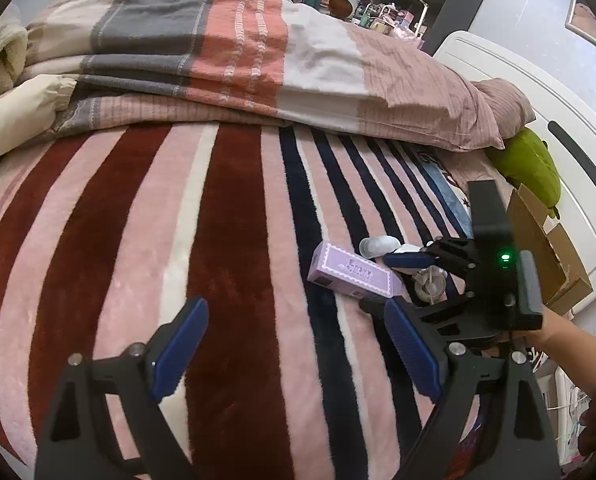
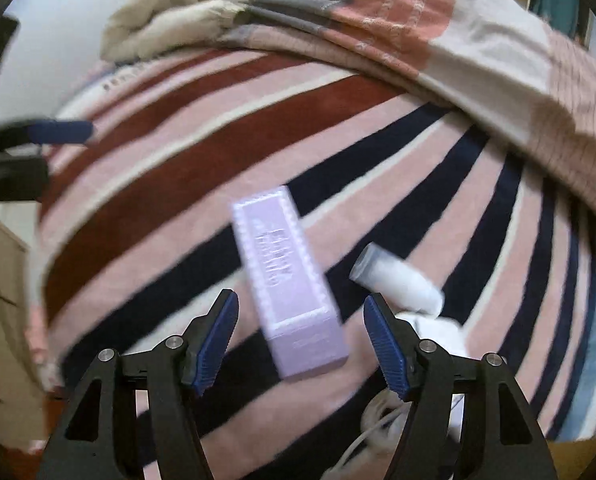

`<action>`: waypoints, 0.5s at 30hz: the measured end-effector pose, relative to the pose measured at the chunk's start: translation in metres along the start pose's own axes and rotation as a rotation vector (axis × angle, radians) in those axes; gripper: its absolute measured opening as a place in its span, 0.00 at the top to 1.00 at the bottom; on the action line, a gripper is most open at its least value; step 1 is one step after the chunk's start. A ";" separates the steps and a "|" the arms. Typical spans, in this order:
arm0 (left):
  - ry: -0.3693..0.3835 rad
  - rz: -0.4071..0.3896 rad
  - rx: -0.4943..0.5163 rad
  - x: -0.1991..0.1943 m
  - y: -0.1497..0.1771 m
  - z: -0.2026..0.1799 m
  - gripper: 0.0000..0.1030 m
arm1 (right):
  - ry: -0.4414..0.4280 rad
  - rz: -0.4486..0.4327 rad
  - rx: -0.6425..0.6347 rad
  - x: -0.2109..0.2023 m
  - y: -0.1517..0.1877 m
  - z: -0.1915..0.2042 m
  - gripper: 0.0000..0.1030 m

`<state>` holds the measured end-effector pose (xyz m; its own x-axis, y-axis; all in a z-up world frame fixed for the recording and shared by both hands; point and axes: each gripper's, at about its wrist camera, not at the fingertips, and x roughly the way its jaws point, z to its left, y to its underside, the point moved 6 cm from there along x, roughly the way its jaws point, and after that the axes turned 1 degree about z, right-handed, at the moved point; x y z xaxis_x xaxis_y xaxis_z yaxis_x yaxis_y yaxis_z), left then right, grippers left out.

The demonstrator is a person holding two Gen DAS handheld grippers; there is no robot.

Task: Organize rigid objects
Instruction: 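Grasp the lilac Enjoy box with the right tool, then carry the lilac box with the right tool into the cardboard box and release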

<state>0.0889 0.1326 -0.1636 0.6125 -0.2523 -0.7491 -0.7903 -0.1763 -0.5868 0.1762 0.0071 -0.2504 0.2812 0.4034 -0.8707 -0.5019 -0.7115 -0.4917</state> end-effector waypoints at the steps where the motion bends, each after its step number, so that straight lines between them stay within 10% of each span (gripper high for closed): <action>1: 0.001 0.002 -0.002 0.000 0.000 0.001 0.14 | -0.015 0.007 0.002 0.004 0.001 0.000 0.39; 4: 0.007 0.011 -0.008 0.002 0.001 0.001 0.14 | -0.070 0.016 0.013 0.007 0.004 0.004 0.67; 15: 0.202 -0.032 0.059 -0.006 -0.033 -0.072 0.15 | -0.062 -0.091 -0.042 -0.098 -0.001 0.035 0.68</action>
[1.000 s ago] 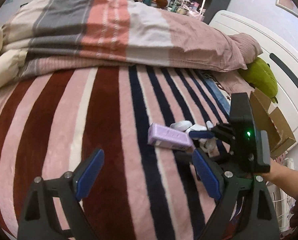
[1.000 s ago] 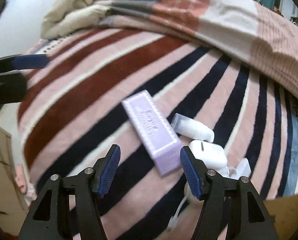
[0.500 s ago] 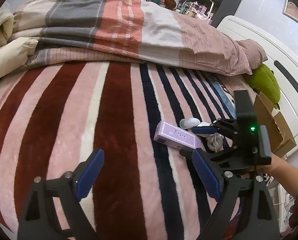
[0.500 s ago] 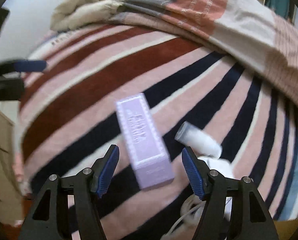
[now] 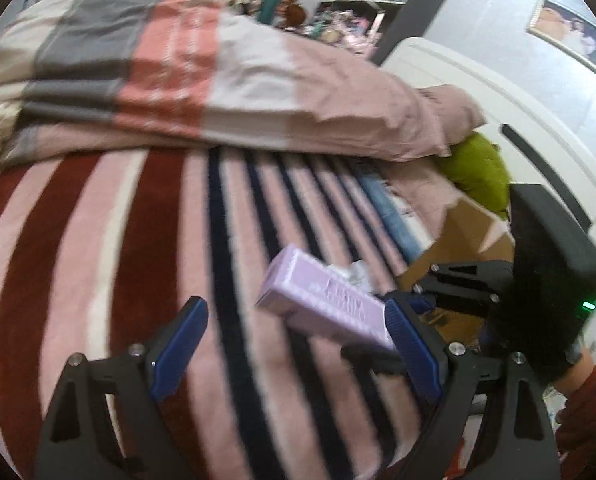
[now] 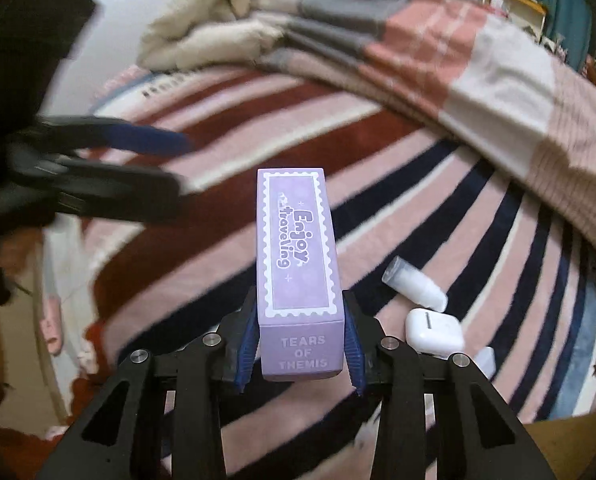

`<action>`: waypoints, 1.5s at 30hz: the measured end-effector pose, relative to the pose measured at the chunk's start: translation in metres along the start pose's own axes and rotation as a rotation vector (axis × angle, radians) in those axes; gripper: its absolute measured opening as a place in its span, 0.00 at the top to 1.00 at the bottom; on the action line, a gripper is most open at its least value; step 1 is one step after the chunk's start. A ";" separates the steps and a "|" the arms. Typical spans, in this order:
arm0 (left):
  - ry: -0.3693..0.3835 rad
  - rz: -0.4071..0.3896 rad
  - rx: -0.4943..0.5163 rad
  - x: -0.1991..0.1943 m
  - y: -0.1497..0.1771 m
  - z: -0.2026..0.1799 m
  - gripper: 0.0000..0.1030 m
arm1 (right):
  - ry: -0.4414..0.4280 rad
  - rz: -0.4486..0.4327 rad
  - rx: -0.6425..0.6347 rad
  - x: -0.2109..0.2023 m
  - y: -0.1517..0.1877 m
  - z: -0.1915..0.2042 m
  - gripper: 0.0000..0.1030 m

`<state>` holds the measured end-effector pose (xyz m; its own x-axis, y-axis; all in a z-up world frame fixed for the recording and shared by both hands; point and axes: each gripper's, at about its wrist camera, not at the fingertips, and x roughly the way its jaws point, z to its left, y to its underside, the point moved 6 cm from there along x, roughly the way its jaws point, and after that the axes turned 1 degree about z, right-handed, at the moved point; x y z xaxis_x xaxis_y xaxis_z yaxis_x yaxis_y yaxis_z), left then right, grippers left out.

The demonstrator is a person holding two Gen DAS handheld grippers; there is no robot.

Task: Organize rigid objects
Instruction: 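Carry the lilac box with the right tool into the cardboard box and release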

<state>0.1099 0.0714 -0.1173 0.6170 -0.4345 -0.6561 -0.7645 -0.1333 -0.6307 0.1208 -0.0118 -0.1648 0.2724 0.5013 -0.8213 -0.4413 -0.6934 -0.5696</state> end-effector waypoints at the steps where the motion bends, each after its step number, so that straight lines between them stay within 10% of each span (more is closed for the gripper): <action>1: 0.019 -0.006 0.008 0.001 -0.005 -0.009 0.15 | -0.003 -0.020 -0.008 -0.016 -0.002 0.003 0.68; 4: 0.094 -0.014 0.037 0.007 -0.022 -0.041 0.17 | 0.015 -0.057 -0.011 -0.048 -0.002 0.003 0.68; 7: 0.157 0.000 0.080 0.016 -0.037 -0.077 0.41 | 0.047 -0.093 0.019 -0.080 0.003 -0.010 0.68; 25: 0.299 0.254 0.307 0.145 -0.053 -0.265 0.44 | 0.201 0.003 0.363 -0.176 0.122 -0.145 0.68; 29: 0.236 0.269 0.333 0.153 -0.049 -0.269 0.24 | 0.238 0.052 0.369 -0.169 0.137 -0.150 0.67; 34: 0.197 0.218 0.338 0.131 -0.057 -0.256 0.22 | 0.262 0.082 0.379 -0.159 0.137 -0.150 0.48; 41: 0.073 0.097 0.296 0.065 -0.074 -0.199 0.21 | 0.238 -0.077 0.315 -0.180 0.102 -0.118 0.14; 45: -0.002 0.035 0.271 0.026 -0.071 -0.154 0.18 | 0.189 -0.137 0.262 -0.182 0.067 -0.088 0.12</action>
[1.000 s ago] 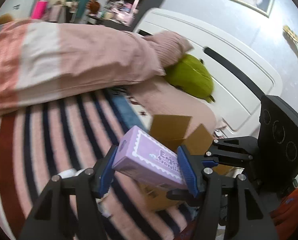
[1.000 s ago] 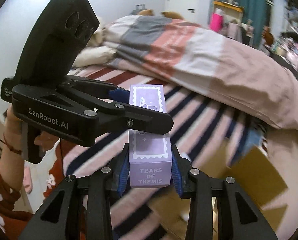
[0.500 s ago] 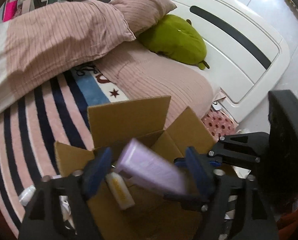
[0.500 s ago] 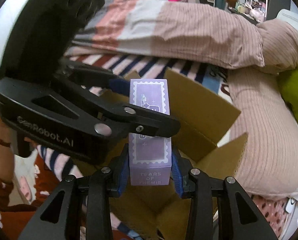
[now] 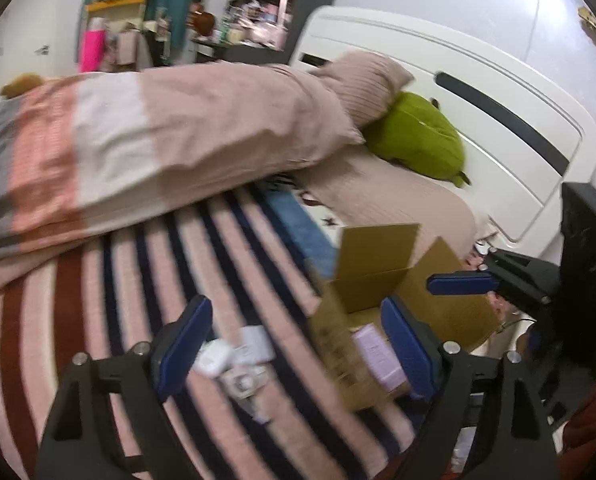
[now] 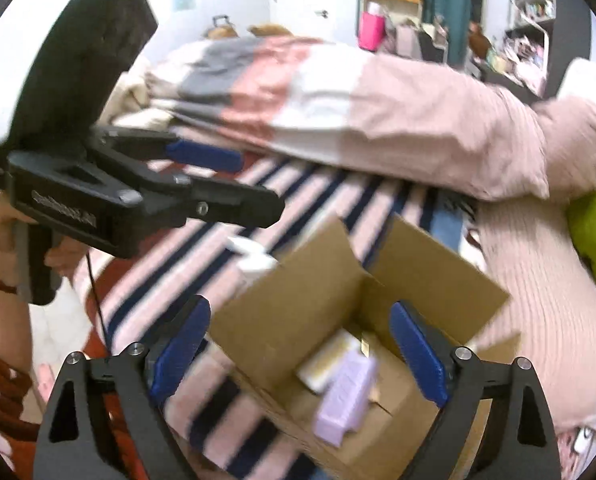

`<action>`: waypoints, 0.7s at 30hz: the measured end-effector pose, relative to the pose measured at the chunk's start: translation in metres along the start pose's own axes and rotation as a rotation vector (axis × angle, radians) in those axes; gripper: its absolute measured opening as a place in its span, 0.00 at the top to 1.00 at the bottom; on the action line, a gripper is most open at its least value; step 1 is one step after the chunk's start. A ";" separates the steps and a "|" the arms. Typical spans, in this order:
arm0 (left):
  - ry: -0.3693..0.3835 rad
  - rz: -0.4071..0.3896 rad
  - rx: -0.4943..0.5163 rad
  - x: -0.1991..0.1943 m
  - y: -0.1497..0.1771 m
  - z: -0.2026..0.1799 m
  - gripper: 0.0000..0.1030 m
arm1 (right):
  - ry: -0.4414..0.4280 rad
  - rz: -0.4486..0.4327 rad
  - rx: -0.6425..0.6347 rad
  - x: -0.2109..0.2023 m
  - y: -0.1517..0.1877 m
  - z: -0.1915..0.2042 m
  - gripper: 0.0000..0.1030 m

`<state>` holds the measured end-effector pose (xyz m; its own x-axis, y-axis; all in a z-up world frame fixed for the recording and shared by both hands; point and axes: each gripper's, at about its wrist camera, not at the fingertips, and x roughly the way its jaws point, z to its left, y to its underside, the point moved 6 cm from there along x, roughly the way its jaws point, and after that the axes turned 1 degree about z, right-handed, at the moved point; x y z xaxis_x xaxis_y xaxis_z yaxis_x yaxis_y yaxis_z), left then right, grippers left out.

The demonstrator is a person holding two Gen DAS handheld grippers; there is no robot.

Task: Organize rigid objects
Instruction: 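Carry the lilac box with the right tool into the cardboard box and release, then grasp the white roll-on bottle with the right tool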

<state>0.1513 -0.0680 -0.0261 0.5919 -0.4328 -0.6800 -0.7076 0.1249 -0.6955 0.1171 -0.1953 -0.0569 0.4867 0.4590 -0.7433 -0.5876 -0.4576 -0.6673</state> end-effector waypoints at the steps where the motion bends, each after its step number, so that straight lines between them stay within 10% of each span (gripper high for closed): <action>1: -0.023 -0.014 -0.012 -0.009 0.006 0.012 0.18 | -0.029 -0.028 -0.017 0.001 -0.008 0.014 0.12; 13: -0.176 -0.056 -0.164 -0.041 0.095 0.119 0.18 | -0.207 0.058 -0.139 0.097 -0.015 0.136 0.13; 21: -0.150 -0.053 -0.267 -0.034 0.138 0.157 0.18 | 0.029 0.162 -0.020 0.204 0.001 0.096 0.26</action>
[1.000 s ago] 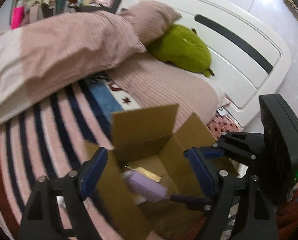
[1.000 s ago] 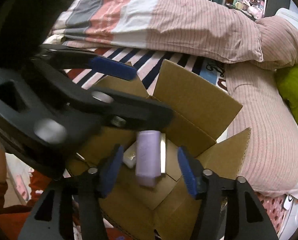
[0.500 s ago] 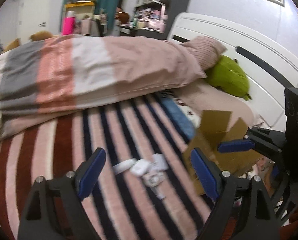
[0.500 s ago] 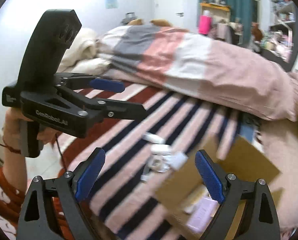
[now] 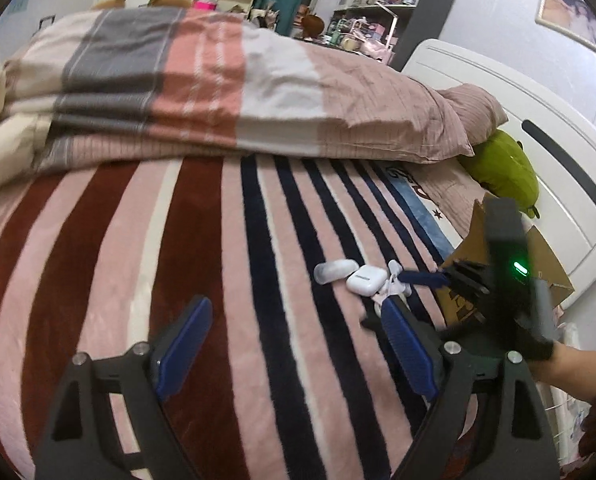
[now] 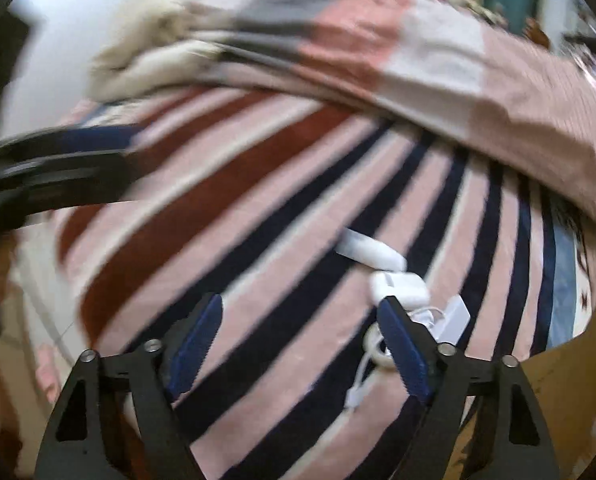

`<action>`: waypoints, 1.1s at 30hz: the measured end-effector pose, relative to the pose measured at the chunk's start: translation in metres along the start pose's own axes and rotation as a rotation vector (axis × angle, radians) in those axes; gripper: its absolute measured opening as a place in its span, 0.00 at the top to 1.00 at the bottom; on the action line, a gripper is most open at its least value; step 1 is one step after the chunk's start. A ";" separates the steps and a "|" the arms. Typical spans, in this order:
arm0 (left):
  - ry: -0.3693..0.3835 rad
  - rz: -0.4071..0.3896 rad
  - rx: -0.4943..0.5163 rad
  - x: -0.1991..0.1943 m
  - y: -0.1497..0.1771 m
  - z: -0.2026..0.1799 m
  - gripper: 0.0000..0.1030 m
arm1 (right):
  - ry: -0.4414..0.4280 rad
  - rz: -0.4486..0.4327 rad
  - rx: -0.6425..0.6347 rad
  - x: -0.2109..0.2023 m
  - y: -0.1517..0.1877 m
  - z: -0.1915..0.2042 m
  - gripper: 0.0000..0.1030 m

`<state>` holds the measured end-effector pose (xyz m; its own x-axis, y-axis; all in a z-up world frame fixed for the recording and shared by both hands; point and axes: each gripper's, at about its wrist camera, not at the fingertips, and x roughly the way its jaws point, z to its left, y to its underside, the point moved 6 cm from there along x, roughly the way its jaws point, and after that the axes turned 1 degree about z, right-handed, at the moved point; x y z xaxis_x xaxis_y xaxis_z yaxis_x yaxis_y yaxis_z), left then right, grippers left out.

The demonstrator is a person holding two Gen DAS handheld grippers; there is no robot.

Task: Organize rigid objects
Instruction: 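Grasp the white roll-on bottle with the right tool, then carry the roll-on bottle with the right tool into the box and release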

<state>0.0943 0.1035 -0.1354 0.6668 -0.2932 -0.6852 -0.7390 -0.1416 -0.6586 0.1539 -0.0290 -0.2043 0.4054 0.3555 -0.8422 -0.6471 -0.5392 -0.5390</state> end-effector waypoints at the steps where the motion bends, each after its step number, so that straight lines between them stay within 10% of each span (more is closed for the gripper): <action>1: -0.002 0.002 -0.006 0.001 0.003 0.003 0.18 | 0.021 -0.002 0.014 0.007 -0.001 -0.007 0.26; 13: -0.020 0.020 -0.064 0.008 0.014 0.030 0.18 | 0.054 0.049 0.089 0.081 -0.020 -0.037 0.27; 18: -0.015 0.030 -0.071 0.010 0.013 0.030 0.18 | 0.045 0.051 0.079 0.080 -0.019 -0.031 0.42; 28: 0.183 0.043 -0.005 0.008 -0.014 -0.034 0.18 | -0.103 -0.122 -0.140 -0.020 -0.026 0.030 0.42; 33: 0.314 0.051 0.073 0.005 -0.033 -0.097 0.47 | -0.104 -0.216 -0.186 -0.087 -0.021 0.034 0.42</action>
<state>0.1126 0.0150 -0.0866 0.5583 -0.5768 -0.5963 -0.7547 -0.0546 -0.6538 0.1101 -0.0228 -0.1190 0.4459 0.5482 -0.7076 -0.4197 -0.5702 -0.7062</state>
